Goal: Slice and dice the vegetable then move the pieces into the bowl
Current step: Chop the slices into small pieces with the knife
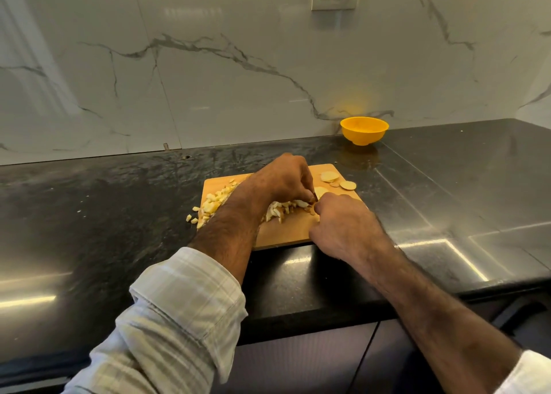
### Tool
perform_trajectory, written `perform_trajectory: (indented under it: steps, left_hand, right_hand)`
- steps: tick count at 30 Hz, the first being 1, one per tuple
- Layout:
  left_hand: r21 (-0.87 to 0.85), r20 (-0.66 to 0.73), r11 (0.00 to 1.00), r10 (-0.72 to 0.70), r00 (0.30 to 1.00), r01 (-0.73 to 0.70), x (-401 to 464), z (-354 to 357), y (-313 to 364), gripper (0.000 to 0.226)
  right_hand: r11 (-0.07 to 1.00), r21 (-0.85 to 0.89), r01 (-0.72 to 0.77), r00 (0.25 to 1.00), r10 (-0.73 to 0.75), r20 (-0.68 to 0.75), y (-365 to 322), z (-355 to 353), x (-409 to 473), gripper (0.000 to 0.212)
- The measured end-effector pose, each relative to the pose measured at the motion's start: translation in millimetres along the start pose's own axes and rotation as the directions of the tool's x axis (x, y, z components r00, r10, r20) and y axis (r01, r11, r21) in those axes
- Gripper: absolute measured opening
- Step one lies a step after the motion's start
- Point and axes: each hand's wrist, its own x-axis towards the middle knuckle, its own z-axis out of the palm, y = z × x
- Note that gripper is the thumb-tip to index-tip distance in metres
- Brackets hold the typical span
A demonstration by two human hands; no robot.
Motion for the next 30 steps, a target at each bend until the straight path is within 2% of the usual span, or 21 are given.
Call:
perform_trajectory:
  steps: [2, 5, 12, 16, 24, 30]
  left_hand:
    - [0.013, 0.003, 1.000, 0.005, 1.000, -0.005, 0, 0, 2, 0.014]
    - [0.012, 0.009, 1.000, 0.008, 1.000, -0.008, -1, -1, 1, 0.007]
    - [0.037, -0.033, 0.999, 0.012, 0.999, -0.011, -2, -5, -6, 0.007]
    - [0.085, -0.052, 0.996, 0.010, 0.999, -0.005, 0, -3, -5, 0.004]
    - [0.076, -0.038, 0.997, -0.017, 0.999, 0.019, -1, -5, -4, 0.004]
    - [0.041, -0.032, 0.998, -0.042, 0.999, 0.044, -2, -5, -4, 0.008]
  right_hand:
    - [0.999, 0.030, -0.013, 1.000, 0.012, 0.011, -2, -1, 6, 0.032]
    - [0.996, 0.083, -0.031, 0.999, 0.030, 0.015, 5, -4, 9, 0.033]
    - [0.994, 0.108, 0.014, 0.994, -0.002, -0.111, 19, 6, -2, 0.045]
    - [0.997, 0.074, 0.015, 0.997, -0.010, -0.073, 15, 12, 1, 0.043]
    - [0.998, 0.060, 0.006, 1.000, -0.006, 0.006, 10, 0, 21, 0.040]
    - [0.997, 0.073, 0.037, 0.995, -0.031, -0.091, 18, 3, 10, 0.042]
